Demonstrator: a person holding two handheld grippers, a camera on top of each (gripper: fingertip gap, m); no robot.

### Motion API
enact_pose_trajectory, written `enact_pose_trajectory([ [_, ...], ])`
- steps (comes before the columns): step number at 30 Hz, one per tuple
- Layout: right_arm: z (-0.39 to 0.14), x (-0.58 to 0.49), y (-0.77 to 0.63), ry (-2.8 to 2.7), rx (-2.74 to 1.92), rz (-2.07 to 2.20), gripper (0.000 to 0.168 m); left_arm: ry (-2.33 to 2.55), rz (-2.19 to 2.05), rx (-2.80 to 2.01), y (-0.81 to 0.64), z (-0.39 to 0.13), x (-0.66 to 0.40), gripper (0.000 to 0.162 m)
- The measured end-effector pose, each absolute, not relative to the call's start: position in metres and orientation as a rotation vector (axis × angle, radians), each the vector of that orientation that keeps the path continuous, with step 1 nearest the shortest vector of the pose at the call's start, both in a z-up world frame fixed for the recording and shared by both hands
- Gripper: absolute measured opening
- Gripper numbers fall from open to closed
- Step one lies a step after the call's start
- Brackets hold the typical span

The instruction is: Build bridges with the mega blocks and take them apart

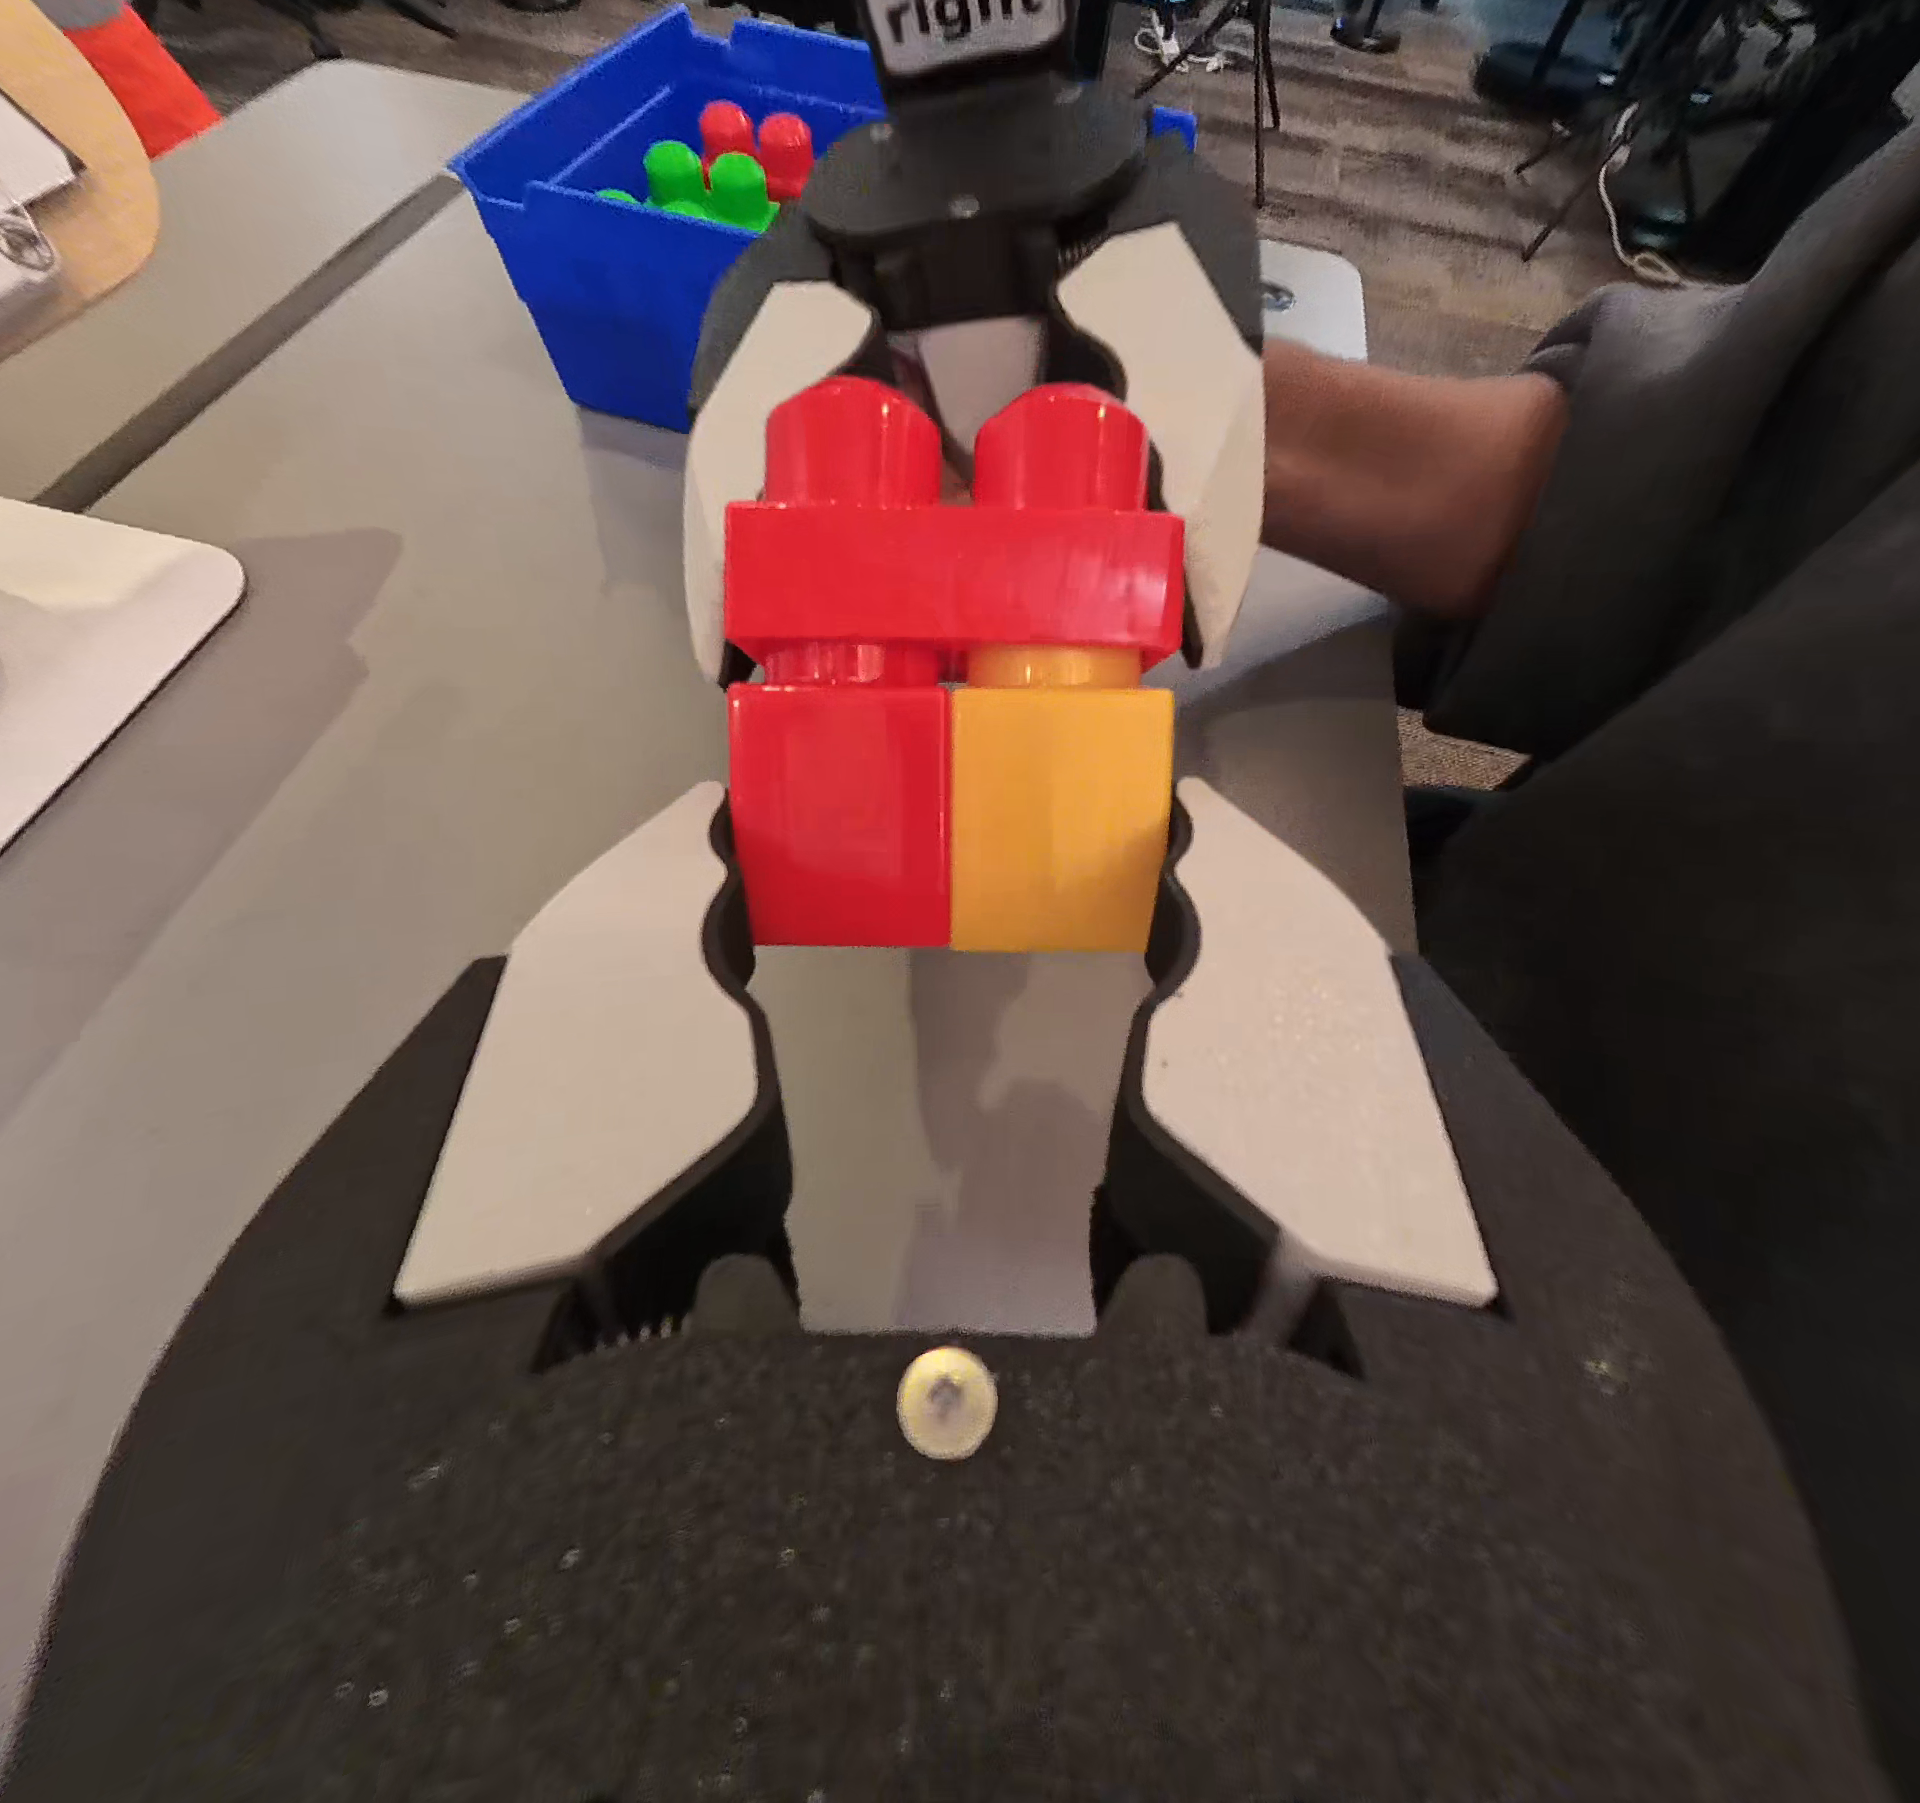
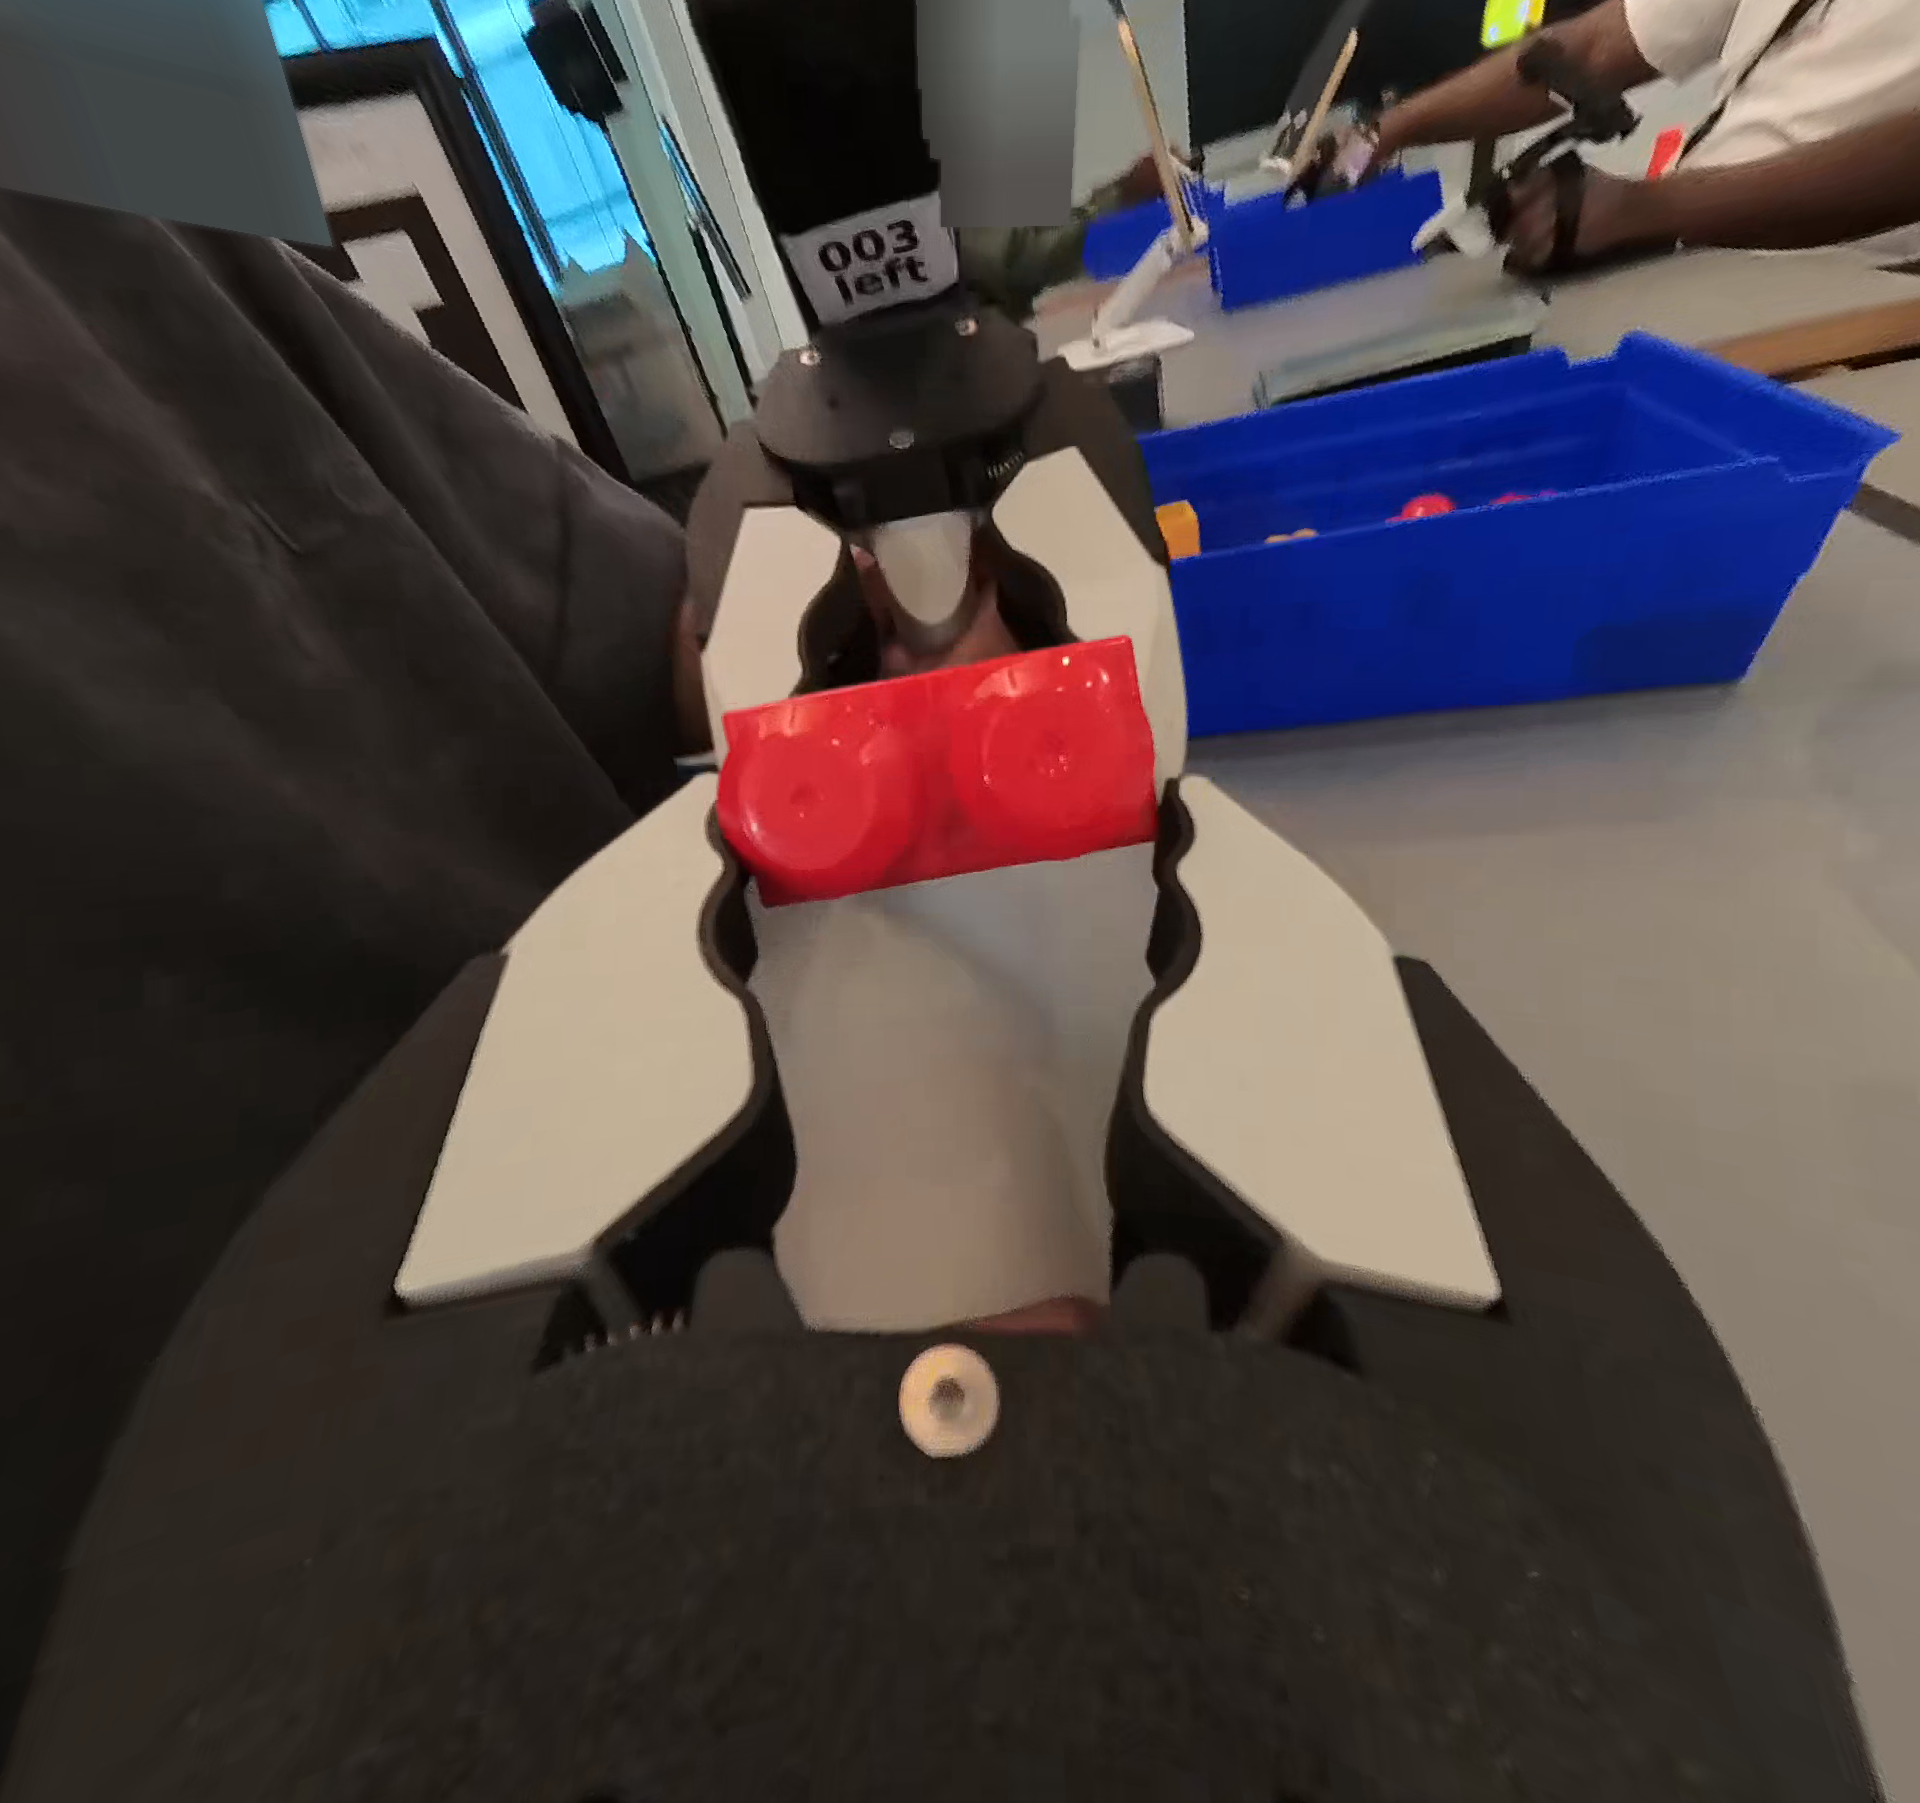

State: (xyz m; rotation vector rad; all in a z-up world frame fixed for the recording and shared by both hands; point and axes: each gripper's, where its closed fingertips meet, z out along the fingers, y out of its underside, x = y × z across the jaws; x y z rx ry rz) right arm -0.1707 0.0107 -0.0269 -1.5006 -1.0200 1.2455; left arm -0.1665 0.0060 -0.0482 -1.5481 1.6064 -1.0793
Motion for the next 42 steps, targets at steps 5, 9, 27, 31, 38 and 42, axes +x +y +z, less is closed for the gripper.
enact_pose_trajectory([
  [5,-0.024,-0.175,0.014,-0.967,-1.576,1.180,0.085,1.613,-1.022,-1.510,0.015,-0.052,-0.175,0.074],
  [9,-0.019,-0.157,0.032,-0.696,-1.642,1.247,0.075,1.639,-0.675,-1.511,0.044,-0.071,-0.191,0.074],
  [27,-0.076,-0.187,0.047,-0.370,-2.044,1.357,0.034,1.716,-0.263,-1.385,0.059,-0.099,-0.199,0.074],
  [31,-0.079,-0.184,0.045,-0.350,-2.047,1.364,0.033,1.710,-0.262,-1.370,0.057,-0.100,-0.195,0.074],
  [38,-0.079,-0.180,0.047,-0.260,-1.963,1.464,0.033,1.696,-0.296,-1.377,0.055,-0.096,-0.188,0.074],
  [42,-0.080,-0.178,0.044,-0.257,-1.947,1.504,0.033,1.710,-0.295,-1.359,0.051,-0.095,-0.185,0.074],
])
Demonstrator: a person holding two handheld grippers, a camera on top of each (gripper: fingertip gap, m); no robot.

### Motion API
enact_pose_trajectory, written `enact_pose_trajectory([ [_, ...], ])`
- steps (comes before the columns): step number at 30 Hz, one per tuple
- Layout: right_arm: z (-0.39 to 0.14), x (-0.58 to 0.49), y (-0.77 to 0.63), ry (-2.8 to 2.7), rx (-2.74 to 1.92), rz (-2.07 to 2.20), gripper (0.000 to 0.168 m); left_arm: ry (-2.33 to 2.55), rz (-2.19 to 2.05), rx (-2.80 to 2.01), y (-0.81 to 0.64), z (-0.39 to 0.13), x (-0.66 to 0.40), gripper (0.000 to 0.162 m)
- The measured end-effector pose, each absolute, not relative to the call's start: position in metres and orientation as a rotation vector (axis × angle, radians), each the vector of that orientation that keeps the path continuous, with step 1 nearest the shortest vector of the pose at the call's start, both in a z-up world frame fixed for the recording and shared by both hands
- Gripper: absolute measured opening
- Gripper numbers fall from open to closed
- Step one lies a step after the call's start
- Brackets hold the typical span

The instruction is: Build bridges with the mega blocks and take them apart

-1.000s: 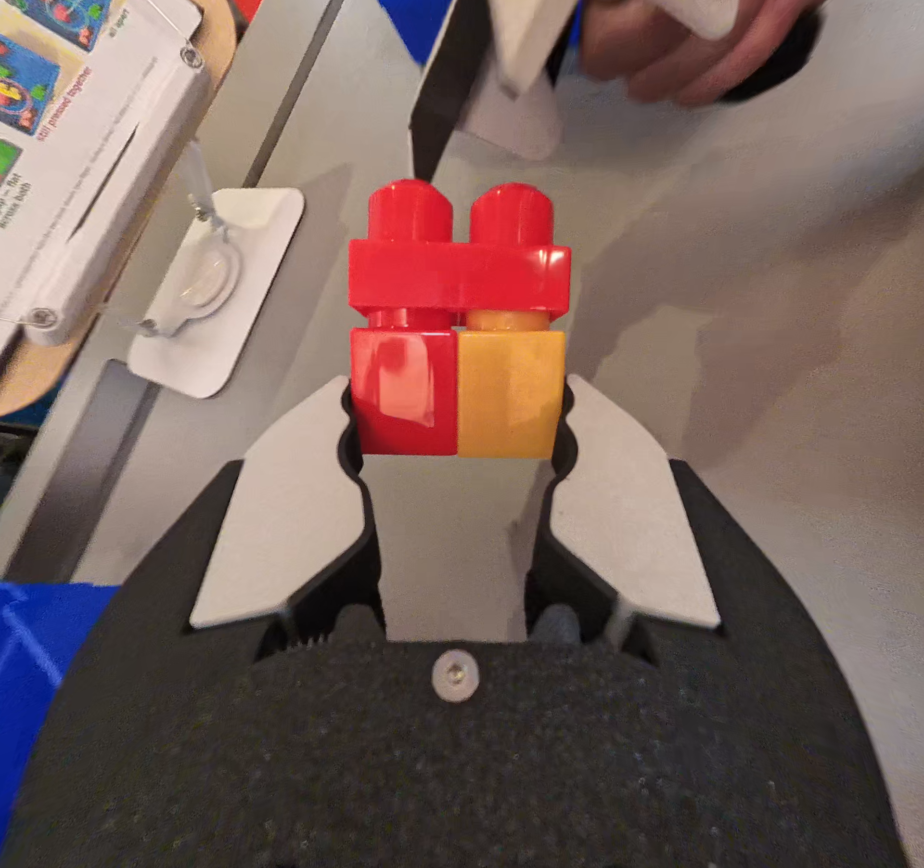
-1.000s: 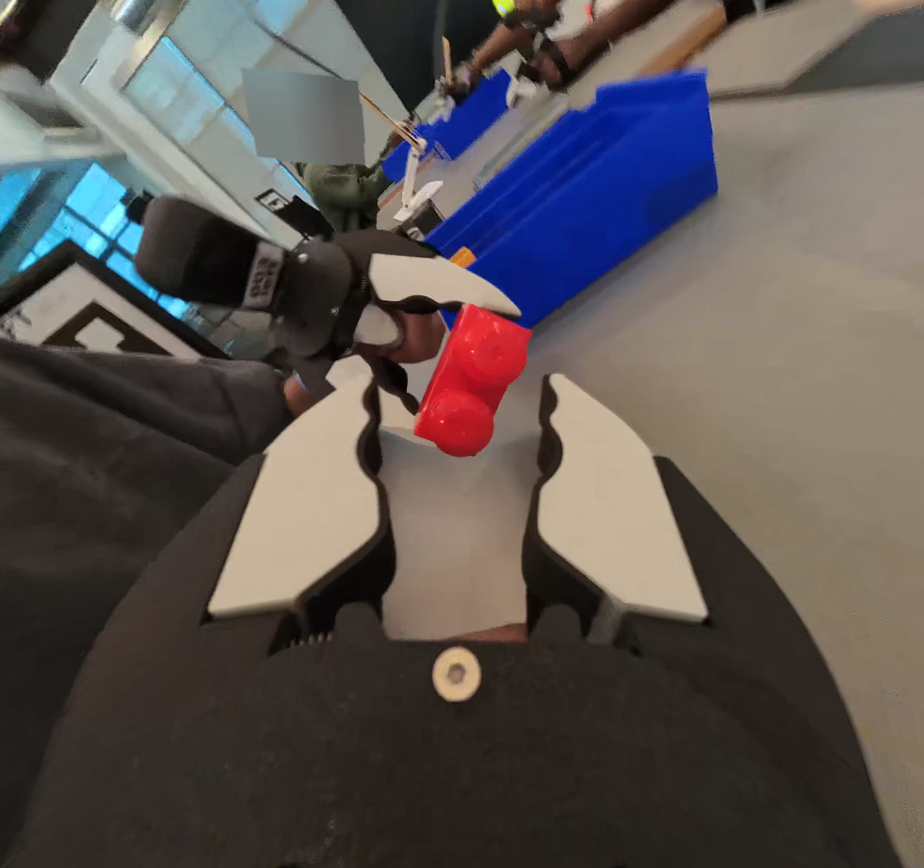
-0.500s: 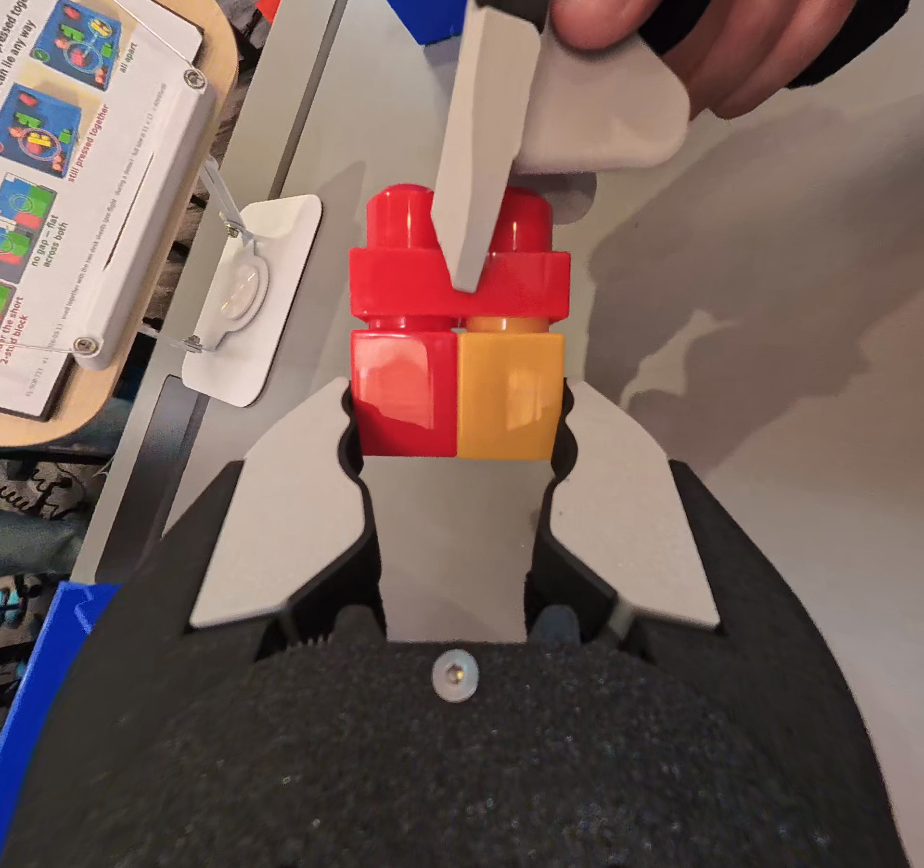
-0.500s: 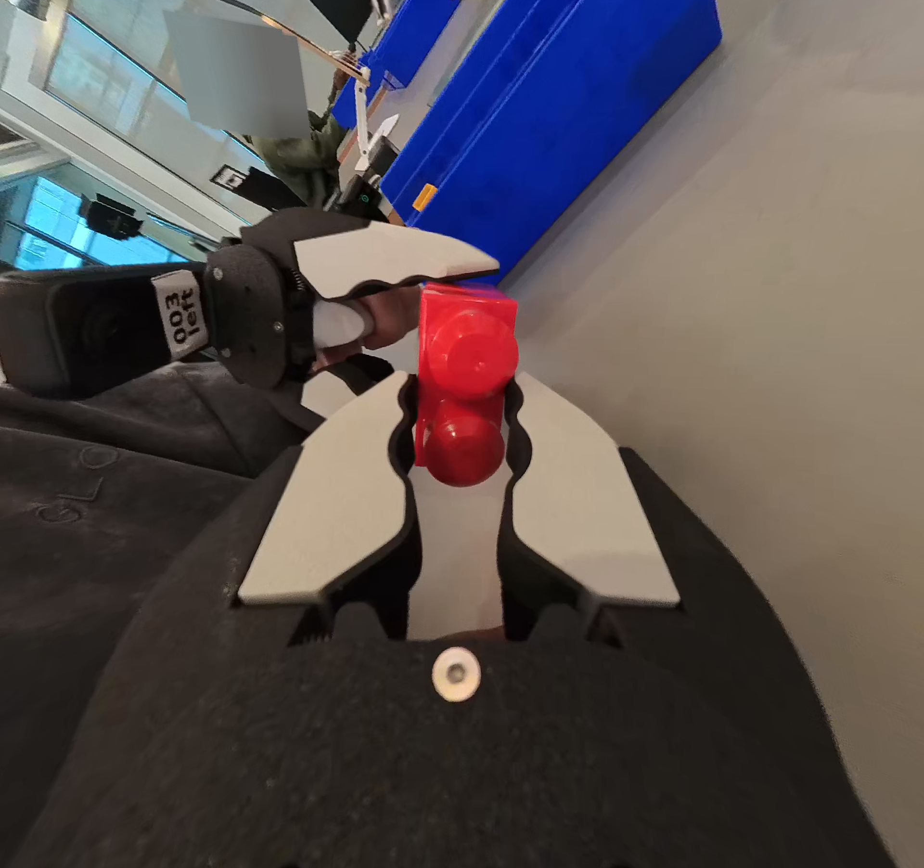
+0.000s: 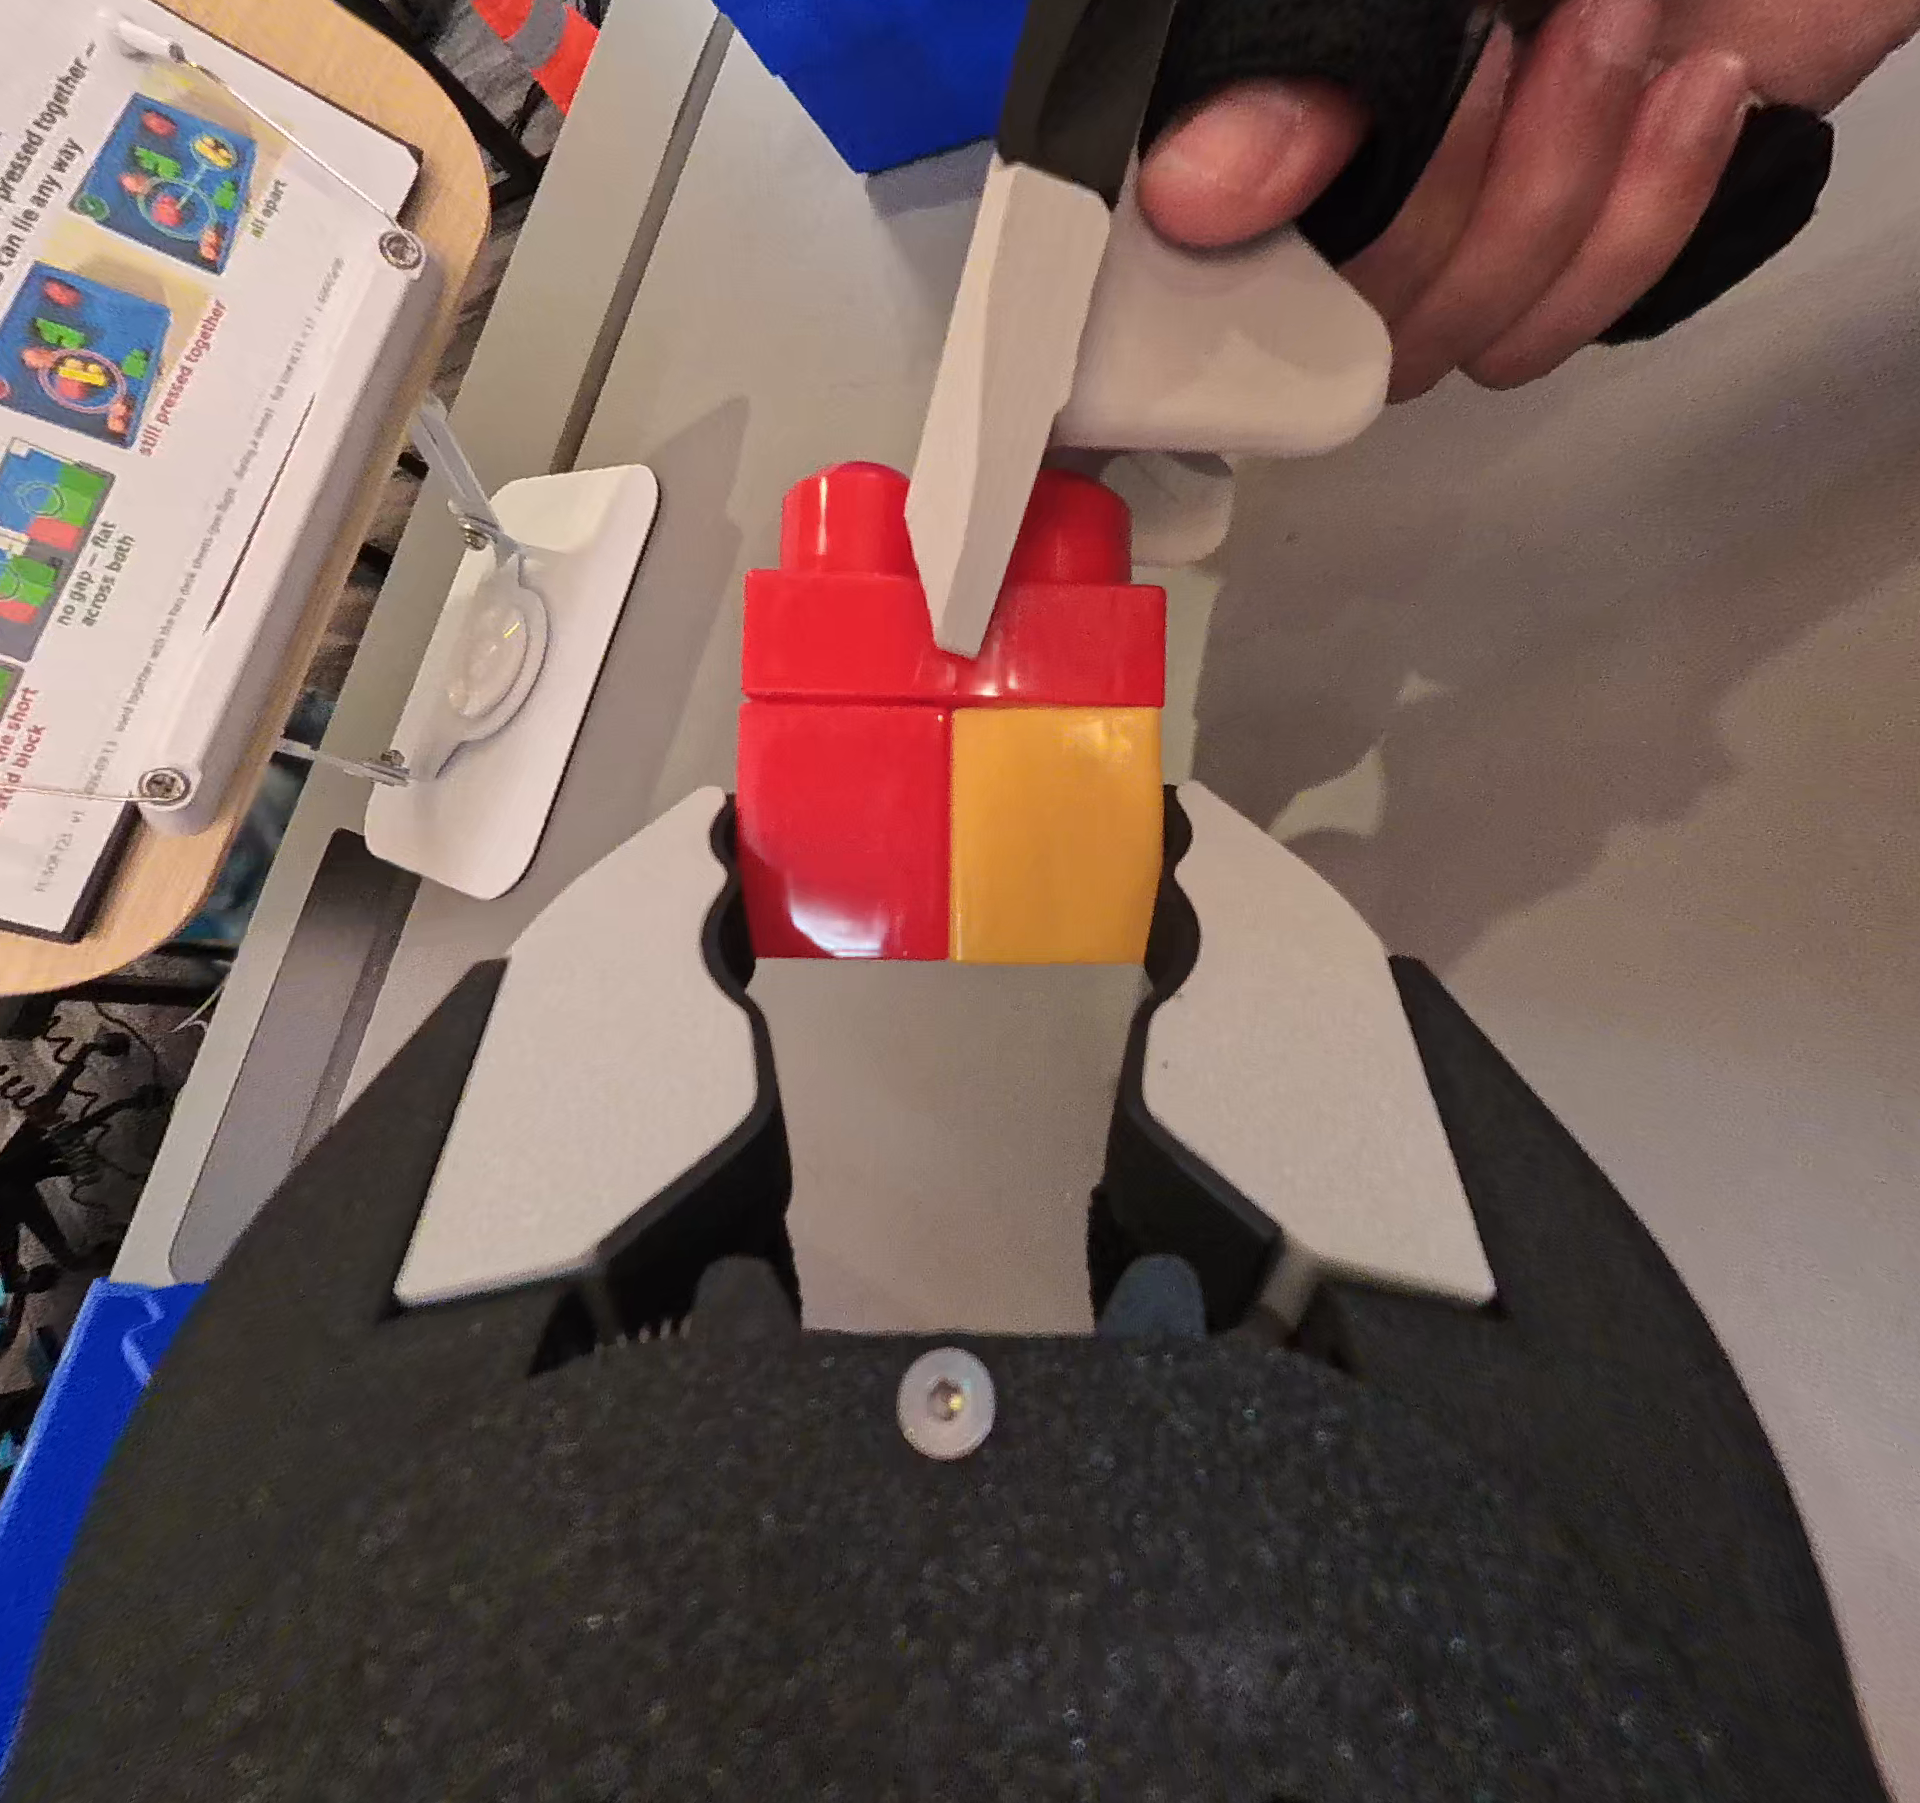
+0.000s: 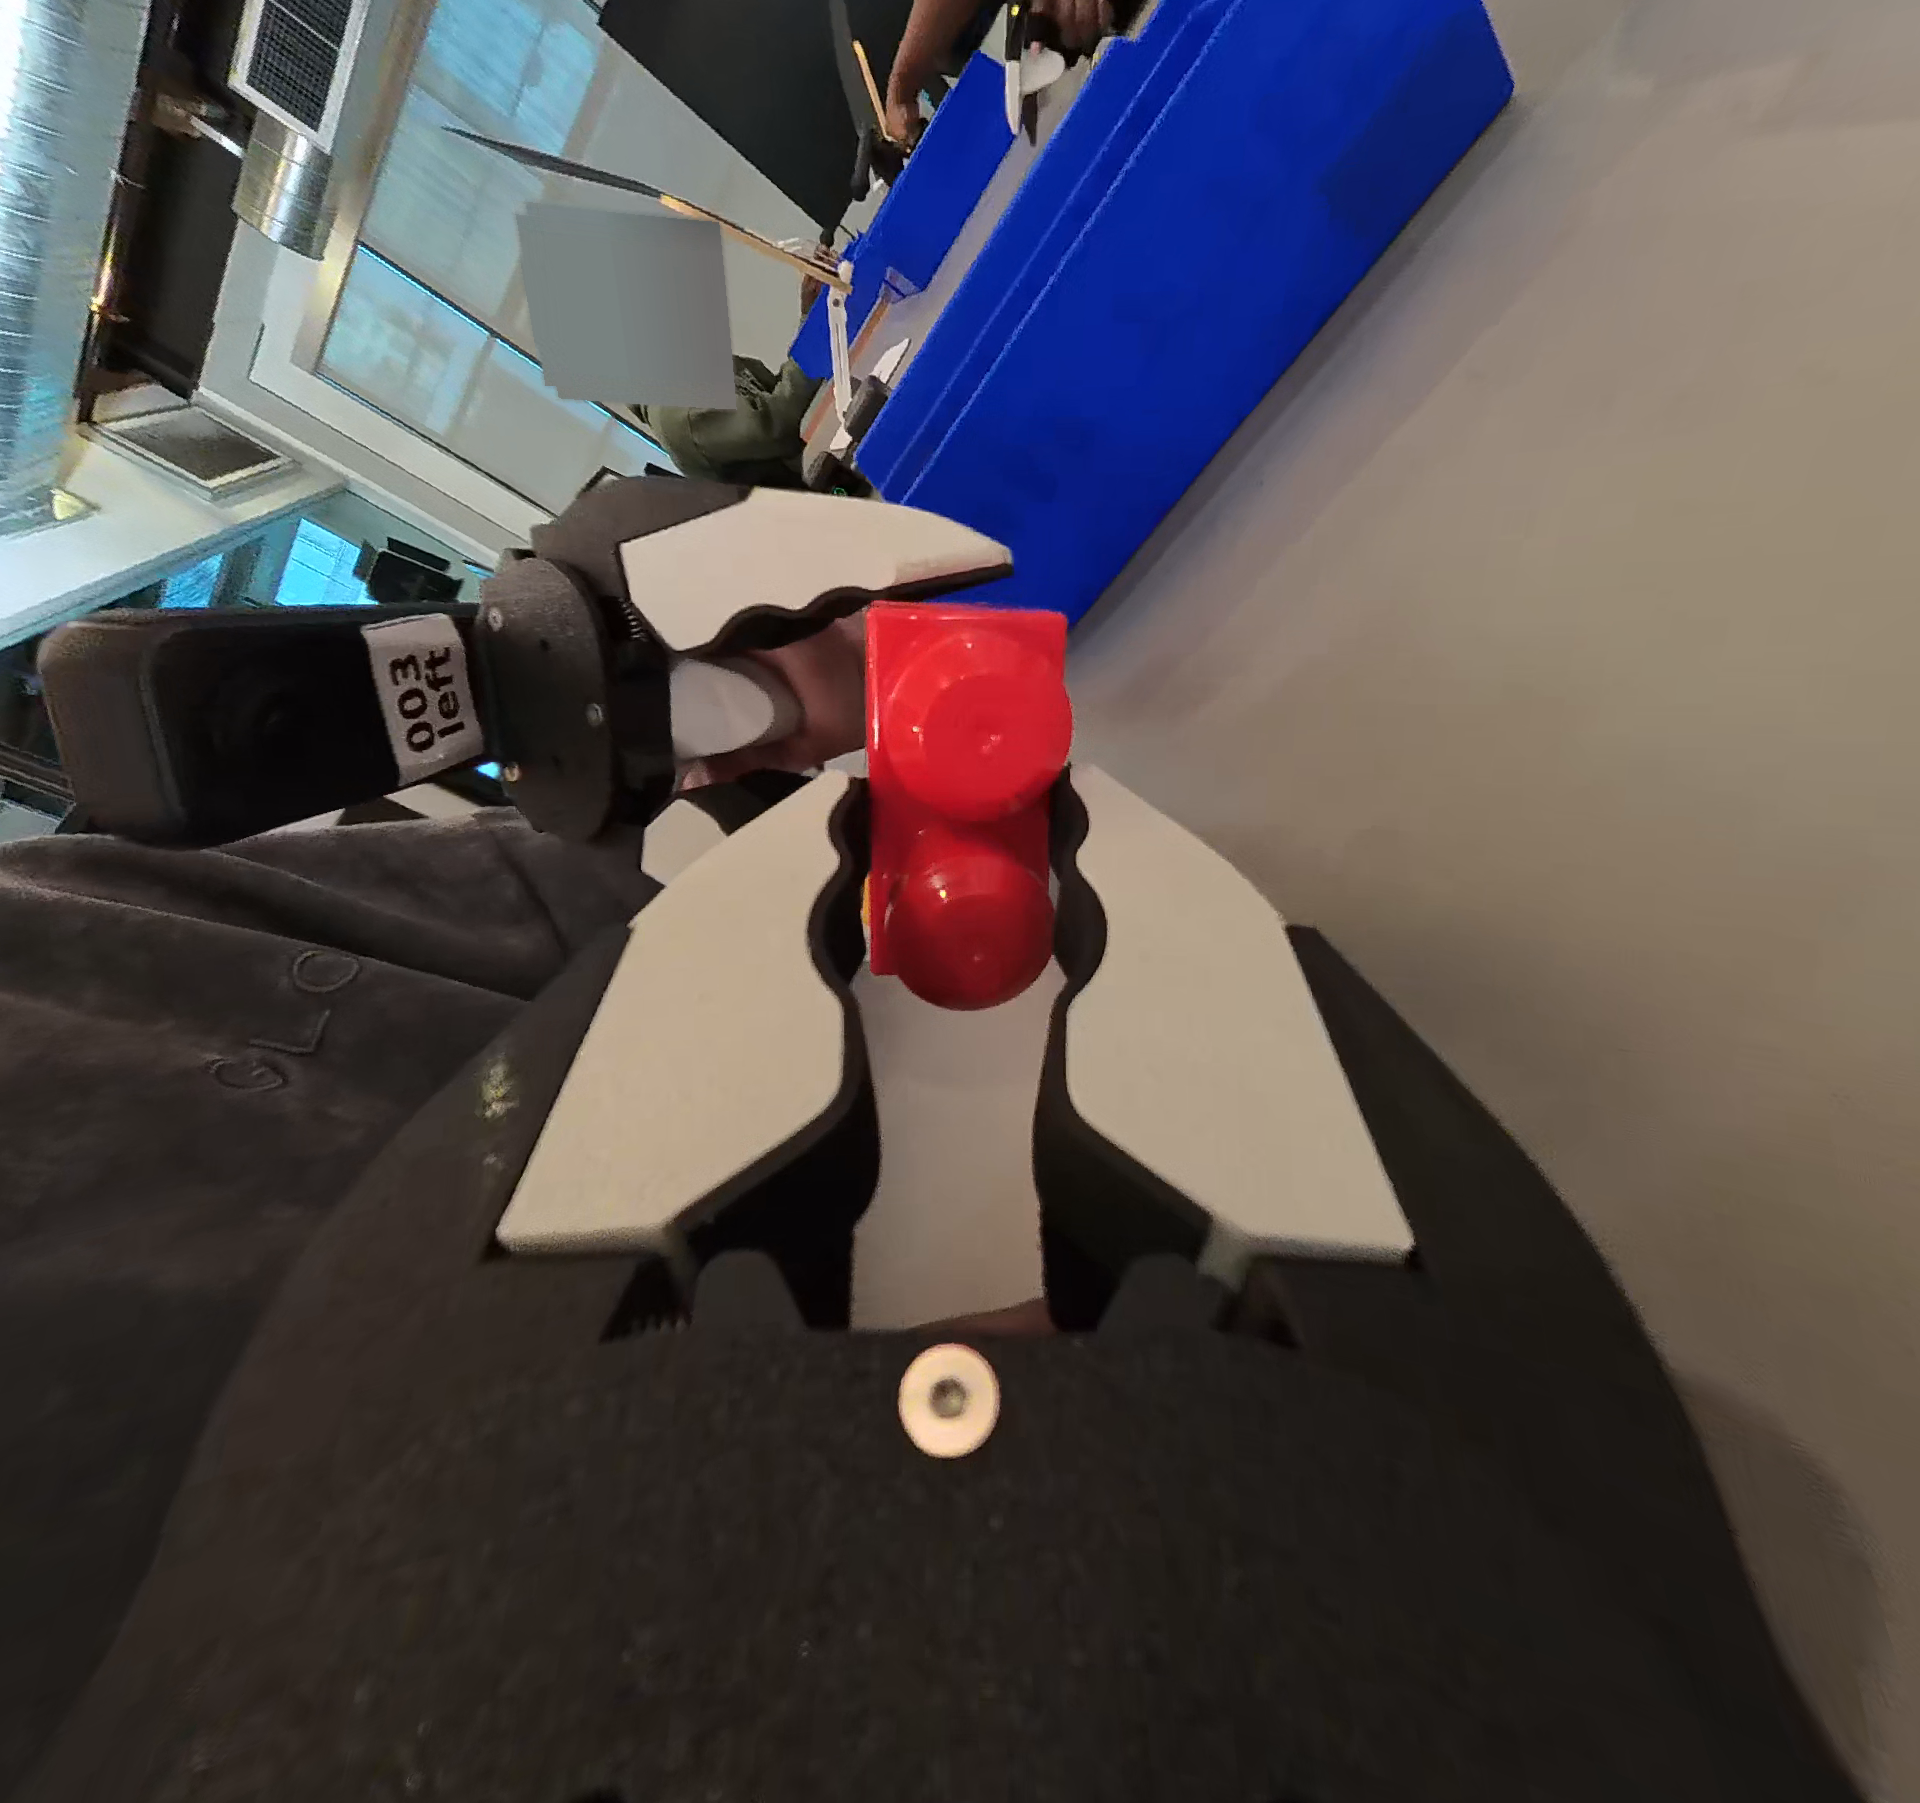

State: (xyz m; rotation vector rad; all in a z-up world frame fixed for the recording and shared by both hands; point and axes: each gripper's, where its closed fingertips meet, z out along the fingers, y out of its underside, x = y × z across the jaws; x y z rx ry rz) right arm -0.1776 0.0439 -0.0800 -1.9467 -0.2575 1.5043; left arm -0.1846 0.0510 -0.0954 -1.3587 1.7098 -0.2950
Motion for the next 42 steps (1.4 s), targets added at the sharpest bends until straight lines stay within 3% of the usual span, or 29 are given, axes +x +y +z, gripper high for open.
enact_pose_trajectory([
  [20,-0.081,-0.156,0.045,-0.237,-1.933,1.456,0.033,1.698,-0.300,-1.287,0.043,-0.081,-0.159,0.075],
  [26,-0.079,-0.103,0.035,-0.109,-1.966,1.300,0.033,1.480,-0.599,-1.560,0.044,-0.079,-0.187,0.090],
  [31,-0.037,-0.028,0.010,-0.089,-2.072,0.759,0.033,1.088,-1.063,-1.850,0.051,-0.102,-0.202,0.088],
  [34,0.001,0.064,-0.011,0.028,-2.181,0.348,0.033,1.050,-1.109,-1.898,0.054,-0.107,-0.211,0.087],
  [37,-0.023,0.144,-0.015,0.156,-2.459,-0.023,0.034,1.053,-1.051,-1.847,0.060,-0.098,-0.214,0.083],
  [42,-0.099,0.168,0.018,0.139,-2.765,-0.111,0.034,1.111,-0.973,-1.814,0.055,-0.097,-0.210,0.082],
])
